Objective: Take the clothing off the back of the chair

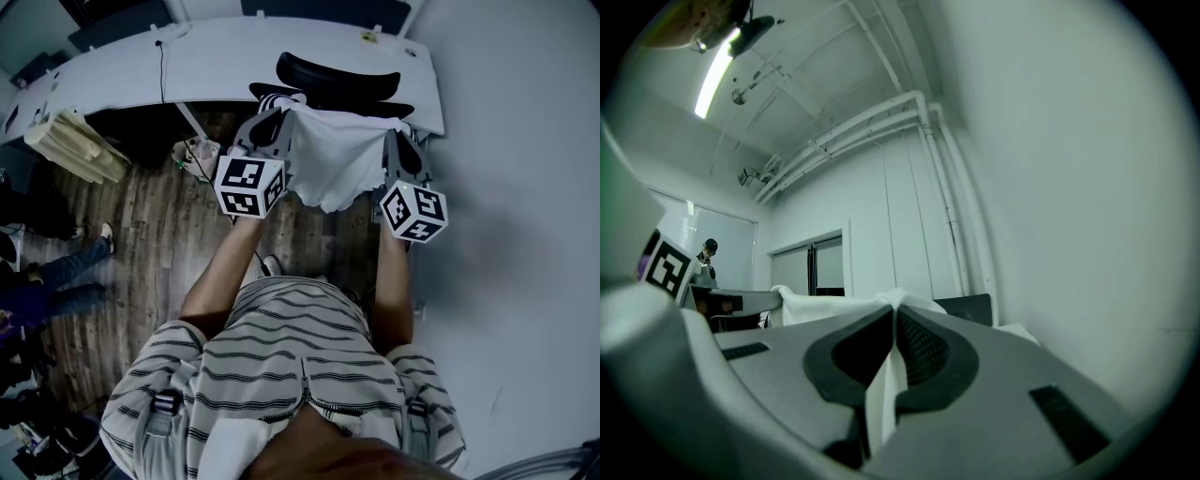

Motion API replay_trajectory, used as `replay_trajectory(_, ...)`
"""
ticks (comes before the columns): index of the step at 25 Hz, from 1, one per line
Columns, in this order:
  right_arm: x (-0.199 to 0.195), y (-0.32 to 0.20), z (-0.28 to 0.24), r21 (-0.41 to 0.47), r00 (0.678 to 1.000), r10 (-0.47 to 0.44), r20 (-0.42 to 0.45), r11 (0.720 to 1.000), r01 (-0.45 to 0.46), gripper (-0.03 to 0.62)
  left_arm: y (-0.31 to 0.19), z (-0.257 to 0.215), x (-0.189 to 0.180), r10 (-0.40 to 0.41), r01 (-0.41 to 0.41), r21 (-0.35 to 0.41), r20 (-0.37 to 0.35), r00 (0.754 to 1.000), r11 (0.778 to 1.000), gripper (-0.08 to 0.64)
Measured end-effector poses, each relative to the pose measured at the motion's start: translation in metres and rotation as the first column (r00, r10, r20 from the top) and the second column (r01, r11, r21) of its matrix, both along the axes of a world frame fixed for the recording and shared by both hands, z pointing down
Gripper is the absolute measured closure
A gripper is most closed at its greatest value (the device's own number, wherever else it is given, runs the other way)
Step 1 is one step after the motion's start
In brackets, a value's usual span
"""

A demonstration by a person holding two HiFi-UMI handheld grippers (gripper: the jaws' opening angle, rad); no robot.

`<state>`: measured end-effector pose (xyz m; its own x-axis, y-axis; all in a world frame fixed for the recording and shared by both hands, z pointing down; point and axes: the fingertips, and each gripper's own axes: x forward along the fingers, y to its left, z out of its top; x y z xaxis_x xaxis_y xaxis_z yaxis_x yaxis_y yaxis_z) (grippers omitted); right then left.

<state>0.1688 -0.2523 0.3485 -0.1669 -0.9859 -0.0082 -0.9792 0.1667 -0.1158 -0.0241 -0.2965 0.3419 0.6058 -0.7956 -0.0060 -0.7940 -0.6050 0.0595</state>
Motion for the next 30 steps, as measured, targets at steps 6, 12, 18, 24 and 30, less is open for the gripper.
replay_trajectory(6, -0.003, 0.007, 0.012, -0.012, 1.0, -0.005, 0.005, 1.0, 0.005, 0.563, 0.008, 0.013, -0.002, -0.01, 0.01, -0.007, 0.006, 1.0, 1.0, 0.531)
replay_trajectory(12, -0.007, 0.012, 0.023, -0.026, 1.0, -0.008, 0.002, 1.0, 0.008, 0.563, 0.014, 0.023, -0.005, -0.008, 0.008, -0.025, 0.007, 1.0, 1.0, 0.531)
replay_trajectory(18, -0.009, 0.017, 0.032, -0.039, 1.0, -0.01, 0.008, 0.999, 0.011, 0.563, 0.019, 0.033, -0.006, -0.012, 0.013, -0.038, 0.012, 1.0, 0.999, 0.531)
replay_trajectory(24, -0.012, 0.023, 0.042, -0.047, 1.0, -0.017, 0.017, 0.999, 0.018, 0.563, 0.026, 0.042, -0.008, -0.016, 0.017, -0.046, 0.021, 1.0, 0.999, 0.531)
replay_trajectory(30, -0.015, 0.028, 0.055, -0.061, 0.999, -0.024, 0.024, 0.998, 0.026, 0.563, 0.032, 0.052, -0.01, -0.013, 0.014, -0.053, 0.023, 1.0, 0.998, 0.531)
